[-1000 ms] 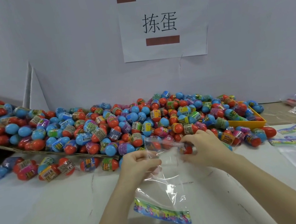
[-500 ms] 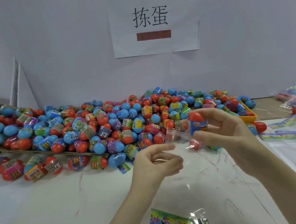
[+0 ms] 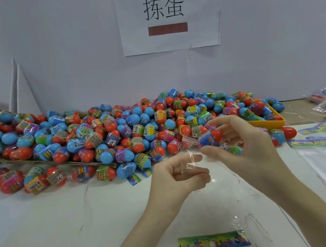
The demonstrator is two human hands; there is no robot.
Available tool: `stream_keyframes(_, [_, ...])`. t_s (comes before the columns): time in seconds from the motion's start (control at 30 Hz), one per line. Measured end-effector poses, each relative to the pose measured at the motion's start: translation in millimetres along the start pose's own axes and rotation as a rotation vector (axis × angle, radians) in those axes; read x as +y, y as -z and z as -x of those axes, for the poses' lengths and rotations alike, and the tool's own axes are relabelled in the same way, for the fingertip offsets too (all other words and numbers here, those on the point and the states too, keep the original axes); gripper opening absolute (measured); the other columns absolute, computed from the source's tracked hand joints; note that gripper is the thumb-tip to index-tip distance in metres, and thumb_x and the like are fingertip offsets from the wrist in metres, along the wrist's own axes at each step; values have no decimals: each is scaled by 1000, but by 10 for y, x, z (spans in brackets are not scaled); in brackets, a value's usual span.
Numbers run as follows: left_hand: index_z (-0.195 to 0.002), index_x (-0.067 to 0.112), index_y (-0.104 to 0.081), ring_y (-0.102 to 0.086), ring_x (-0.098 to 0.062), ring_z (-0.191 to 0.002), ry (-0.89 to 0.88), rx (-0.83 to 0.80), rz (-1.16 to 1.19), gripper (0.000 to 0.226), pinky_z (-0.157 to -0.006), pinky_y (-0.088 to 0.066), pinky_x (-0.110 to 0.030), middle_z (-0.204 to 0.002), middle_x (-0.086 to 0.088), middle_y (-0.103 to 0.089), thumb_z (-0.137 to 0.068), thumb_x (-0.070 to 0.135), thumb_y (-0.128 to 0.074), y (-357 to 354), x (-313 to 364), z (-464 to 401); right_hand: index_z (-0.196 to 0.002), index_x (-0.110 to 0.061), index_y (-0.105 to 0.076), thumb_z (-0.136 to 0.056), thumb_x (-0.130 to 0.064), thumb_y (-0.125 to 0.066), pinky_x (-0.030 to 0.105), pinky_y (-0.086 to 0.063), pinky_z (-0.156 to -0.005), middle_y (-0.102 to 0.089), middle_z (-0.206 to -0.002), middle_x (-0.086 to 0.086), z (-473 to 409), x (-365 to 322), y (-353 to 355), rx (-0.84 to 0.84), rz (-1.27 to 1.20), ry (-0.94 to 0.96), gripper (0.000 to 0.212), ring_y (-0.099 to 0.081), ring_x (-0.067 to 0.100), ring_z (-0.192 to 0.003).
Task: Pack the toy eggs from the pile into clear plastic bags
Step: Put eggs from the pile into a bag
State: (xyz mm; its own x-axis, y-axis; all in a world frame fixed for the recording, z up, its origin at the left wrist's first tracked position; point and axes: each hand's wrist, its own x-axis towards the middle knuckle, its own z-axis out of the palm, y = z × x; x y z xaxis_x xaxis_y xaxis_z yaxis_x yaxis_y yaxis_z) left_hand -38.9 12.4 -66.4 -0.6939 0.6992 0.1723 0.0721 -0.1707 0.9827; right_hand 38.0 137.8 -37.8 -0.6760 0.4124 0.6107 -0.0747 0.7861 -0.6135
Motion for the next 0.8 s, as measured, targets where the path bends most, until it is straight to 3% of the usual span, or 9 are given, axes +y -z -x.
stream_keyframes(0.17, [-83,19,-69,-70,-15,-64,1,-9,-63,31,-65,-58,-26,-69,1,-73,-67,-7,-75,-4,2,9,-90,-47,-51,-70,-22,-74,12,-49,-71,-60,-87,-22,6,-40,44,-181,-71,-18,39,-57,-2,-82])
stream_keyframes(0.33, [-88,19,-71,-71,-15,-74,1,-78,-60,25,-66,-56,-24,-80,0,-74,-71,1,-75,12,42,19,-95,-45,-48,-73,-19,-73,20,-54,-67,-57,-94,-21,18,-71,43,-296,-159,-86,42,-61,1,-79])
stream_keyframes(0.43, [-85,22,-71,-70,-15,-76,11,-91,-27,19,-64,-56,-22,-79,0,-73,-77,5,-70,12,65,28,-89,-40,-53,-64,-37,-73,25,-57,-64,-60,-89,-19,18,-79,54,-289,-195,-120,31,-65,9,-75])
stream_keyframes(0.53, [-83,25,-70,-70,-14,-75,1,-92,-32,23,-63,-56,-21,-78,1,-74,-78,2,-68,17,68,27,-84,-37,-59,-45,-56,-64,32,-57,-59,-65,-82,-14,13,-89,77,-274,-207,-140,43,-66,19,-67])
stream_keyframes(0.7, [-84,29,-71,-70,-15,-75,-30,-99,-62,25,-66,-57,-24,-79,4,-74,-74,6,-73,18,66,26,-82,-38,-63,-46,-52,-68,25,-55,-50,-67,-76,-17,1,-53,123,-319,-215,-137,39,-65,14,-56])
stream_keyframes(0.8, [-86,31,-71,-69,-9,-74,-47,-88,-98,27,-67,-56,-22,-81,10,-73,-71,9,-76,13,49,22,-87,-47,-62,-62,-46,-68,26,-56,-62,-64,-79,-13,-2,-50,131,-396,-157,-98,27,-64,10,-67])
